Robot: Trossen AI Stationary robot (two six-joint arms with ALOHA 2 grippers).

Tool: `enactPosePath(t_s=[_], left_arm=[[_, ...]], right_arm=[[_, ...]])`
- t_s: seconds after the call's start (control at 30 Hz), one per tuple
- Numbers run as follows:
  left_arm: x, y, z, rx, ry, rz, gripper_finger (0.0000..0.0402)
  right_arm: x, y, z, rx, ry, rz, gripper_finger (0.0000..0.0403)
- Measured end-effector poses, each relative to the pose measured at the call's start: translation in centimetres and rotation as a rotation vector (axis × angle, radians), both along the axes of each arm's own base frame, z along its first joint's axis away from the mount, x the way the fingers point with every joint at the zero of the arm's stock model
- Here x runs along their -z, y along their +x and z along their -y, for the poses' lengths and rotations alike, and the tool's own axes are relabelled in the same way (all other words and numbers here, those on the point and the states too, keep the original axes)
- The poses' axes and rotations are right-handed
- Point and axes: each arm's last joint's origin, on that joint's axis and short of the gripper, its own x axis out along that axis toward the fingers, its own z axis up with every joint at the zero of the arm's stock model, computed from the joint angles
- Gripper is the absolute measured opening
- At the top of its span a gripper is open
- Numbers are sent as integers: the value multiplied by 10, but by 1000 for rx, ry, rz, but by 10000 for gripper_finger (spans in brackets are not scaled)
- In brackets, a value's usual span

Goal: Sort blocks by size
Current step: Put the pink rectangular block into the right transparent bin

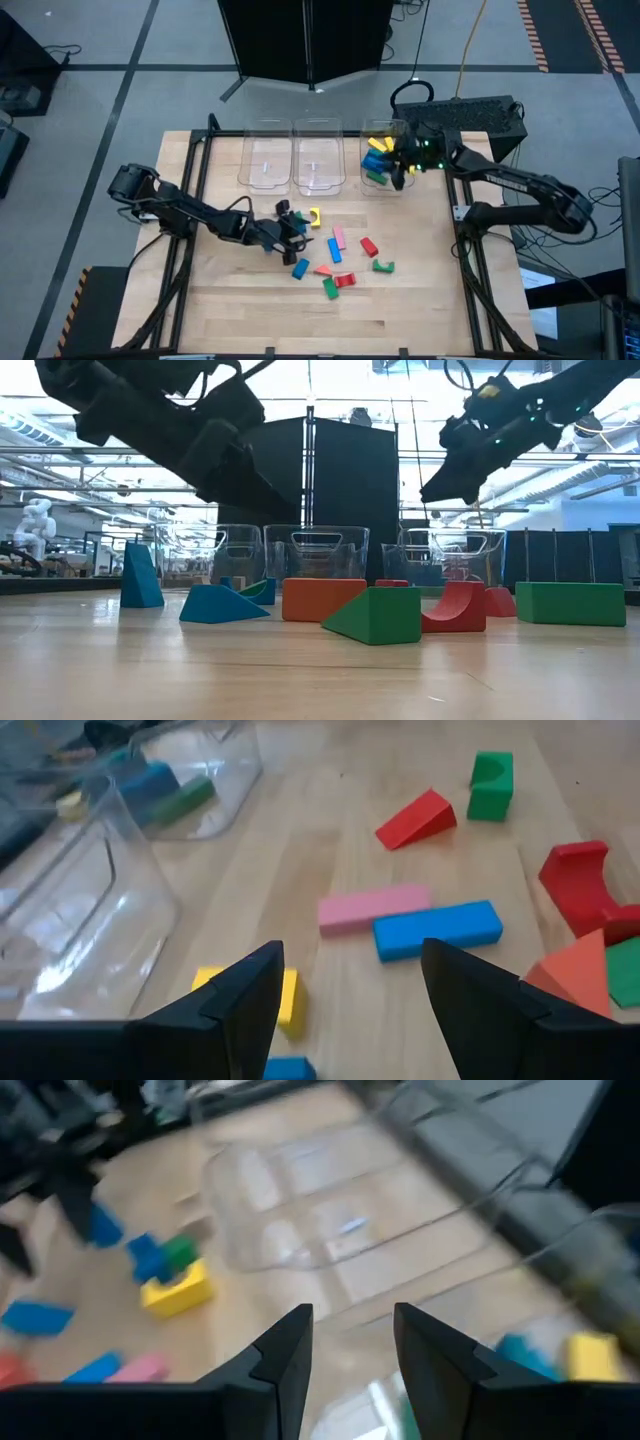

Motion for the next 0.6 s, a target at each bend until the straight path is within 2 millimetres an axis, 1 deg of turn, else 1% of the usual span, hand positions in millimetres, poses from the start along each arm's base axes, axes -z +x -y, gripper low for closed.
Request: enactPosePath(t_s=[0.17, 0.23, 0.37, 0.47, 0.6], left_arm=[[8, 8, -3, 19, 0, 21, 239], [12, 13, -4, 19, -4, 21, 239], [18, 26, -7, 27, 0, 16, 239], [24, 34, -10, 81, 36, -18, 239], [24, 47, -19, 183, 19, -79, 239]], right_arm=[[2, 1, -27, -84, 73, -79, 132], [3, 2, -36, -69, 93, -113, 132], [6, 6, -52, -18, 59, -183, 131], [7, 9, -64, -39, 44, -214, 126], [7, 14, -78, -90, 51, -210, 122]])
